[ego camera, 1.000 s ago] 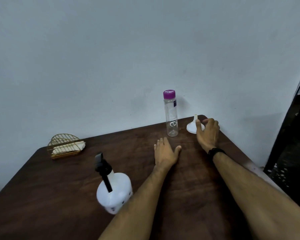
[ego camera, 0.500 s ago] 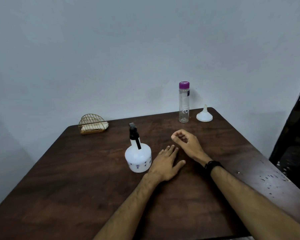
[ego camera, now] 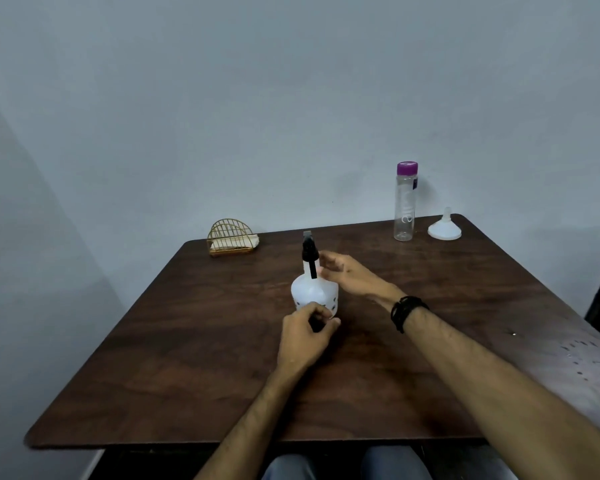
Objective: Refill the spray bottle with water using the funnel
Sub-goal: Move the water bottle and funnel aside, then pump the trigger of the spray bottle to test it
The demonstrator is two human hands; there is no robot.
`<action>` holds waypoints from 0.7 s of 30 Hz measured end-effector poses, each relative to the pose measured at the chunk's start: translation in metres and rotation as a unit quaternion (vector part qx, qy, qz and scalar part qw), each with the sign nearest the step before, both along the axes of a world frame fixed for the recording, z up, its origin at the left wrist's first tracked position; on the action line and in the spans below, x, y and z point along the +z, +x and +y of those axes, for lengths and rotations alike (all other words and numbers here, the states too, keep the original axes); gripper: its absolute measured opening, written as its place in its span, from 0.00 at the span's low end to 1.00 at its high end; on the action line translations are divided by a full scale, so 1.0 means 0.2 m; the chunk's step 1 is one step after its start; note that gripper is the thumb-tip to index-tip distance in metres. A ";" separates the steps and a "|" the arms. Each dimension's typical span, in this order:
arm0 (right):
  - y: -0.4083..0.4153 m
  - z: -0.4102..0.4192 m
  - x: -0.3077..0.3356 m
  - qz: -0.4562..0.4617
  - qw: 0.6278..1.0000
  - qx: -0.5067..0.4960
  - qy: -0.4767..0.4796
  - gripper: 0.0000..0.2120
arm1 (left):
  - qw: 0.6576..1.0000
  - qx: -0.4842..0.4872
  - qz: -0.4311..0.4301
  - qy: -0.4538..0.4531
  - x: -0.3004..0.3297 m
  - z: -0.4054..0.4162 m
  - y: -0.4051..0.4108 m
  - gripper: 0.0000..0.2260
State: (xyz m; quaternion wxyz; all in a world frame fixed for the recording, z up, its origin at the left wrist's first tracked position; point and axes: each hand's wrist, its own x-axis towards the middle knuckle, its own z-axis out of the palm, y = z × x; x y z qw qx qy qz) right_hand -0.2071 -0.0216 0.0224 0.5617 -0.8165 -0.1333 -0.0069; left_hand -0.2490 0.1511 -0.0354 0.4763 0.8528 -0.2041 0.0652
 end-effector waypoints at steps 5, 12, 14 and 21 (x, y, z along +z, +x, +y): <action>-0.02 0.04 -0.01 -0.057 0.986 -0.153 -0.035 0.14 | 0.989 0.140 0.016 -0.045 0.01 0.03 0.02 0.30; -0.04 0.07 -0.03 -0.063 0.983 -0.166 -0.054 0.15 | 0.986 0.095 0.101 -0.089 0.09 -0.06 0.09 0.50; -0.04 0.06 -0.01 -0.066 0.983 -0.163 -0.050 0.17 | 0.983 0.111 0.109 -0.098 0.11 -0.10 0.09 0.49; -0.04 -0.04 0.09 0.040 0.995 -0.060 0.074 0.29 | 0.970 -0.016 0.213 -0.116 0.12 -0.18 0.05 0.42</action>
